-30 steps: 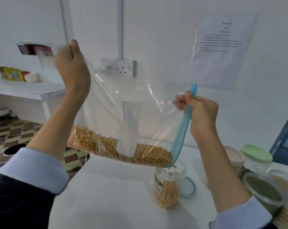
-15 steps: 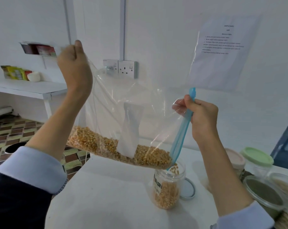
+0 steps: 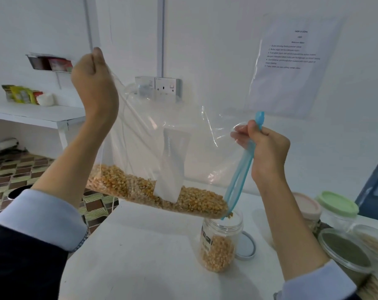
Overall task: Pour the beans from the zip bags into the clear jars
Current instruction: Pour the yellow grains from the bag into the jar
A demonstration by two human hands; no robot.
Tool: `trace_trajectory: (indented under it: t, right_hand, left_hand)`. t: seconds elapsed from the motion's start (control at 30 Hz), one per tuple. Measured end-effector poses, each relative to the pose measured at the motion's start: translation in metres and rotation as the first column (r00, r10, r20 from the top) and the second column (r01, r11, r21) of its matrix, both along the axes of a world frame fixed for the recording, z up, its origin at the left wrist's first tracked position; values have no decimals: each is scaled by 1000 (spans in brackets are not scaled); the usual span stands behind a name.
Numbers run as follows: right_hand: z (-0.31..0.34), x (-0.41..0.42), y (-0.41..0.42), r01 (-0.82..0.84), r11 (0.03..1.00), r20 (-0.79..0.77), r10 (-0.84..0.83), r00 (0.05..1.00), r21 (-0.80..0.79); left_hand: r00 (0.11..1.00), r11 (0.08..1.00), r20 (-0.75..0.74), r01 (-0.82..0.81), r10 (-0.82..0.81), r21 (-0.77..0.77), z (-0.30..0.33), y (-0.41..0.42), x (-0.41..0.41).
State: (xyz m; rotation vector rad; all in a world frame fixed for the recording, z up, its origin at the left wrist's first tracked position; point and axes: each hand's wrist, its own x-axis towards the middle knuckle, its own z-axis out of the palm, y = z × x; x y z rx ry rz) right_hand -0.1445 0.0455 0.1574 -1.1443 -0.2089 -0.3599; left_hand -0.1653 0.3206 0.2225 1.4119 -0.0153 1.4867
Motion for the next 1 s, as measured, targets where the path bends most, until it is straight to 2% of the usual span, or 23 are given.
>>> trace_trajectory:
  t: [0.6,1.0]
  right_hand:
    - [2,-2,0,-17,999,-5,17,1000,-46]
    - [8,4,-4,-20,1000,-36,21,999,10]
  left_hand:
    - [999,998,-2,-51,50,-37,0,-13,-5]
    - [997,998,-75,16,-11,68,2,-2,-18]
